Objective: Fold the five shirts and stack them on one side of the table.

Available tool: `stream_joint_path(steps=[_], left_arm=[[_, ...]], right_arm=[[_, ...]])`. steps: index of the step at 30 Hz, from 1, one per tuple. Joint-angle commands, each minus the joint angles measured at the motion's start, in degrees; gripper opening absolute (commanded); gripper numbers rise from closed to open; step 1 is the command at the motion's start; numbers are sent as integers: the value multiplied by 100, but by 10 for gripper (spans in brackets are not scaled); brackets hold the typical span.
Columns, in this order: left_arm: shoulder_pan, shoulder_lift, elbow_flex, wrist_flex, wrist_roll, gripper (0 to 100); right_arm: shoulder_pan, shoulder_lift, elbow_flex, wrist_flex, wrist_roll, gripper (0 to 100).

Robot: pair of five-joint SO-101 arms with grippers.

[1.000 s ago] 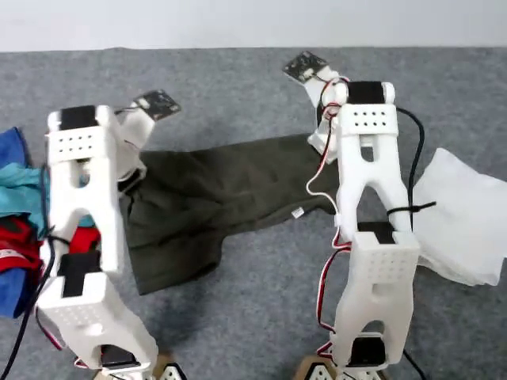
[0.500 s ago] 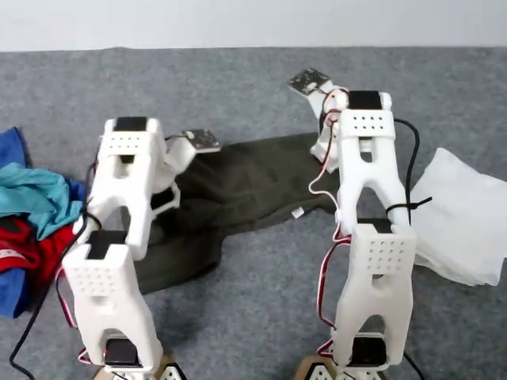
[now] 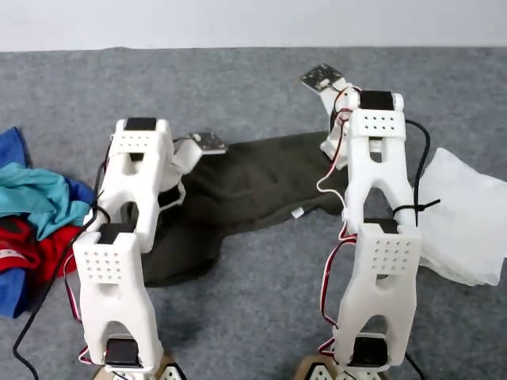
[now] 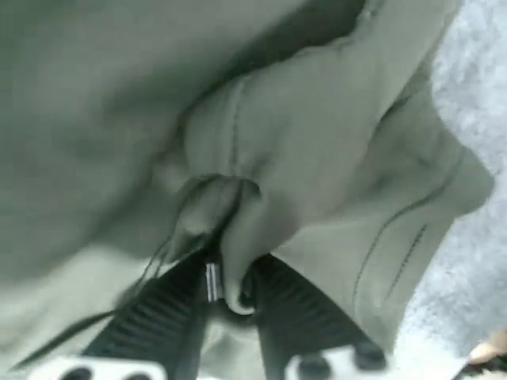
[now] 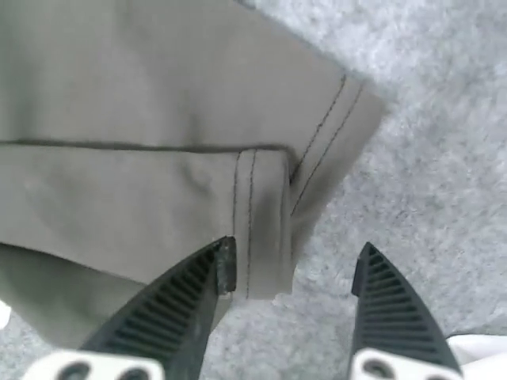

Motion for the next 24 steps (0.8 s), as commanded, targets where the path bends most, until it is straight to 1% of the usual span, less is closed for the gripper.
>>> stream_joint_path(steps=[1,10,12,15,19,21,24], left_arm=[[26,-44,-259,97,53,6],[79,0,-224,105,62,6],[79,0,-224,97,62,6],[79,0,-224,97,70,6],[70,-53,-277,105,70,6],[26,-149,-374,114,114,6],[-53,-510,-567,114,369,6]], right_arm=[[-92,22,-44,-207,-62,245],[-312,462,-62,-163,-79,244],[-330,567,-62,-207,-211,238],[-338,699,-62,-224,-211,166],[-338,620,-70,-224,-211,4],[-295,453,-70,-171,-220,21],[-251,127,-70,-171,-220,11]])
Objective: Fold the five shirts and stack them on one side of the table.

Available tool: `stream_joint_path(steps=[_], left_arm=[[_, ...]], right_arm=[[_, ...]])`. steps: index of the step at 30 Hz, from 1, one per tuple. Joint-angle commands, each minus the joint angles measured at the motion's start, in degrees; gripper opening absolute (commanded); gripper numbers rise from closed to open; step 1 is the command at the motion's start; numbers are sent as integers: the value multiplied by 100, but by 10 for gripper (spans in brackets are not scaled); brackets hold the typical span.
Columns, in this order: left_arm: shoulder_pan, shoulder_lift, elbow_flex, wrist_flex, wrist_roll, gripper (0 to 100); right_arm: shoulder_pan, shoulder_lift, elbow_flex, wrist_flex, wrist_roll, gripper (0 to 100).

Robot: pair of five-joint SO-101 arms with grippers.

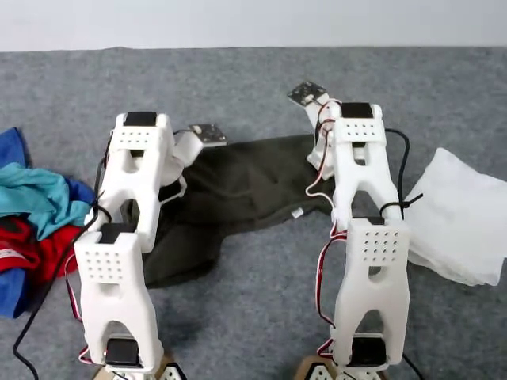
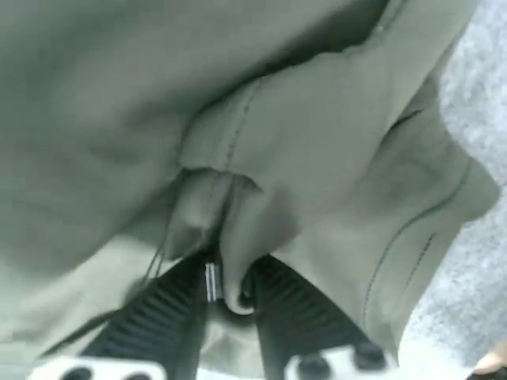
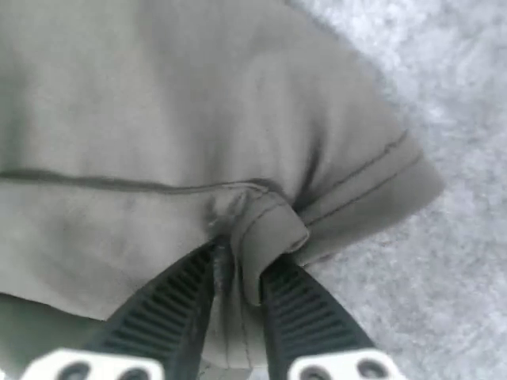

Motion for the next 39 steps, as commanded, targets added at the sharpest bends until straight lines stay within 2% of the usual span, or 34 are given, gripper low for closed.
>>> stream_joint_path(steps=[1,9,16,21,24,30,35,39], left_arm=[[-97,-659,-374,79,237,6],[-149,-1582,-848,70,264,6],[-149,-1635,-734,70,264,6],[-114,-1635,-444,70,264,6],[-149,-1635,-330,70,264,6],[-123,-1635,-268,70,264,6],[-123,-1635,-268,70,264,6],[-158,-1635,-259,70,264,6]], right_arm=[[31,-690,-62,31,-70,11],[40,-1358,-62,-189,-105,11],[31,-840,-62,-233,-88,20],[171,-453,-62,-57,-158,128],[180,-593,-62,-31,-466,131],[-57,-673,-62,-40,-484,132],[-251,-391,-62,-180,-475,116],[-233,-488,-62,-303,-466,8]])
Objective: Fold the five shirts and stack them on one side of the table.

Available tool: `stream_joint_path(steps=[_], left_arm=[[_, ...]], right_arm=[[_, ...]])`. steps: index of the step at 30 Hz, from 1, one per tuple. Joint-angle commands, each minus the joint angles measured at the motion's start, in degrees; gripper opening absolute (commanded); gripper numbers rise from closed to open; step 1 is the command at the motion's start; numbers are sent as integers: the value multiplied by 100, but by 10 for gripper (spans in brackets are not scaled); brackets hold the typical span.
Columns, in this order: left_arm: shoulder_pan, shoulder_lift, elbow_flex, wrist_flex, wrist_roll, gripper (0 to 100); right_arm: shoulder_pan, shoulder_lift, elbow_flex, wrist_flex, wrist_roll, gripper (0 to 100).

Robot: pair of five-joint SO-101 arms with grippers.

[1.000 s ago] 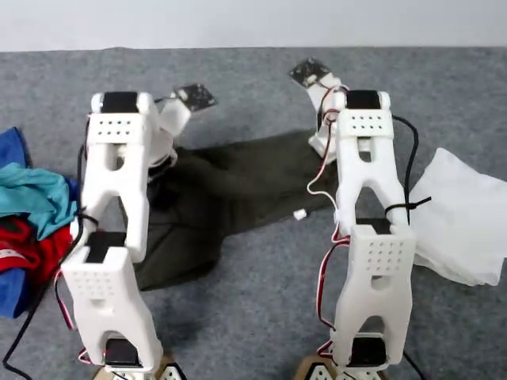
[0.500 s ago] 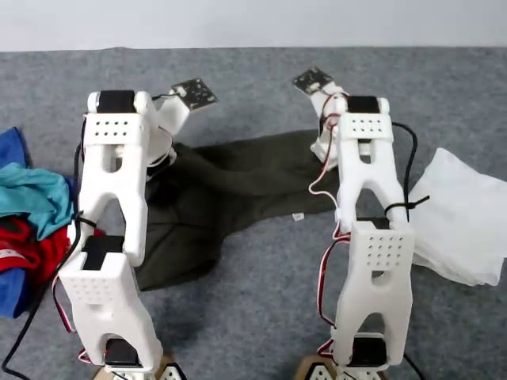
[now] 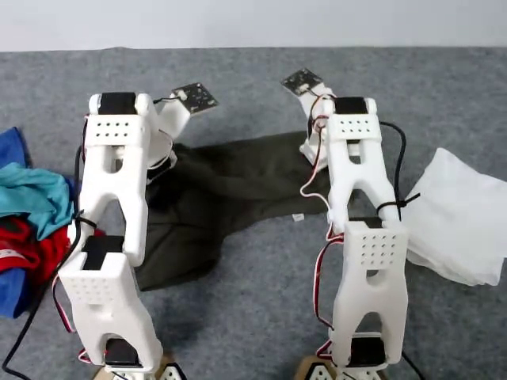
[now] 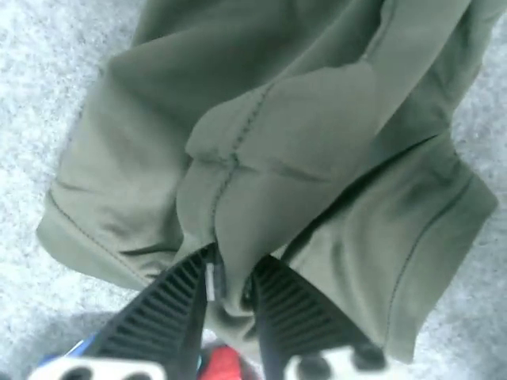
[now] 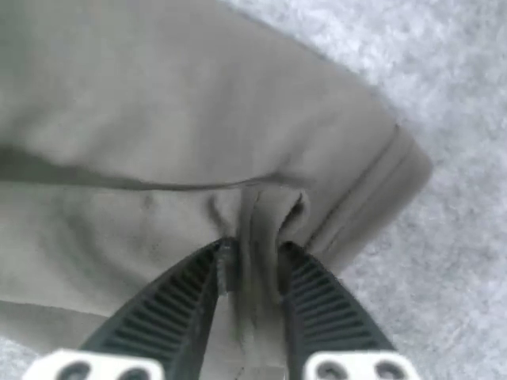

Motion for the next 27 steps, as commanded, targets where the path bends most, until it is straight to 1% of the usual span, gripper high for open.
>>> stream_joint_path(steps=[1,6,9,14,18,24,27], left_arm=[[-44,-352,-4,70,35,6],[-44,-404,-13,70,35,6],[-44,-413,-40,53,35,6],[-53,-413,-163,44,35,6],[-132,-352,-831,-26,44,6],[-448,-114,-1771,-1073,527,6],[-589,132,-2176,-1547,651,6]], right_arm=[[-31,-312,-70,-110,-35,10],[145,-1007,-70,-101,-26,11],[207,-1332,-70,-127,114,11],[295,-1525,-70,-418,79,11],[312,-1349,-70,-1130,79,11],[303,-901,-70,-2958,70,11],[295,-716,-70,-3670,70,11]])
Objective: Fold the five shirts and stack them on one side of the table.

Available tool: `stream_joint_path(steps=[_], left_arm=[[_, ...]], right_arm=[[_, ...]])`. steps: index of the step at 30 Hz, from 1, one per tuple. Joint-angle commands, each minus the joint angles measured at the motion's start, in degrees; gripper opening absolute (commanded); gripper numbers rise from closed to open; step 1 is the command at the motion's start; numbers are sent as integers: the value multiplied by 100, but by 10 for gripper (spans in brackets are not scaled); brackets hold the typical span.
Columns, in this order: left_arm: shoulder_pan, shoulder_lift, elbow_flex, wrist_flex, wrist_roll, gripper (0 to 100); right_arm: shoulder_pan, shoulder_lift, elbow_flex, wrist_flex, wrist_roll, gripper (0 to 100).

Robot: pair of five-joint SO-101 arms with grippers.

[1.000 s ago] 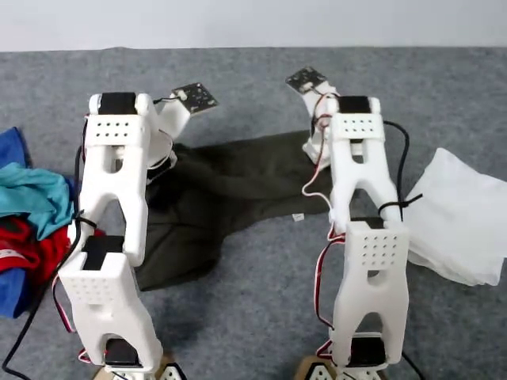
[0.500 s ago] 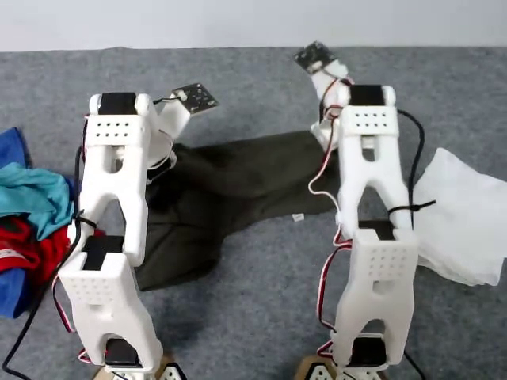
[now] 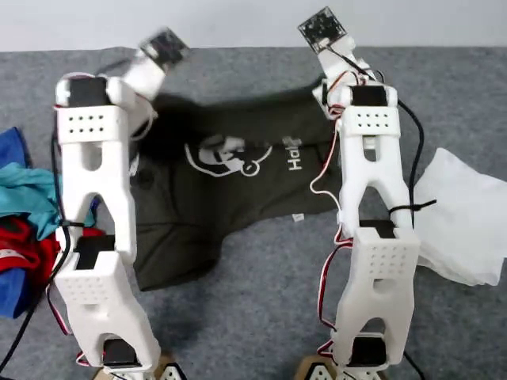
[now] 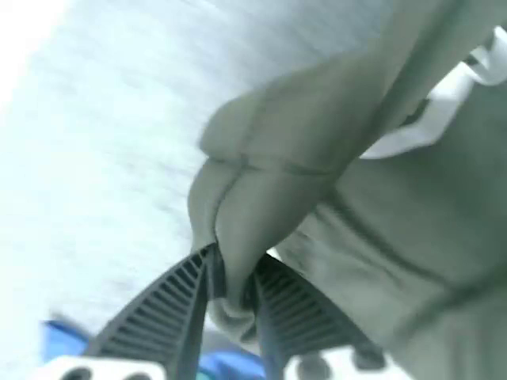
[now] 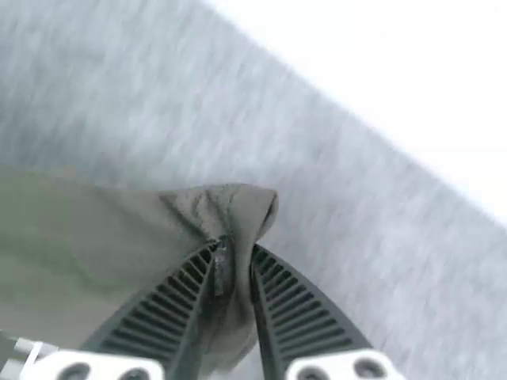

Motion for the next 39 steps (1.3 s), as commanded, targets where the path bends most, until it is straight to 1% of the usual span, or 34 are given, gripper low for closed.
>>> stream_joint_path(steps=[1,4,7,15,18,21,25,30,33,39], left_arm=[[-202,114,-602,-624,176,6],[-246,343,-901,-905,176,6],[-211,501,-1042,-862,176,6],[114,598,-1007,378,97,6],[237,598,-866,747,-316,6],[273,598,-769,1090,-519,6],[193,589,-769,1248,-607,6],[97,589,-734,1257,-721,6],[149,527,-338,1257,-985,6],[220,404,752,1257,-1213,6]], right_arm=[[75,57,-70,-866,18,11],[66,180,-70,-1138,18,11],[66,233,-70,-1226,18,11],[224,418,-62,-1200,70,11],[312,435,-70,-1226,70,11],[321,330,-62,-1068,62,11],[321,154,-62,-198,79,11],[286,40,-62,1279,677,11],[312,13,-62,1886,747,11],[321,4,-70,2800,747,11]])
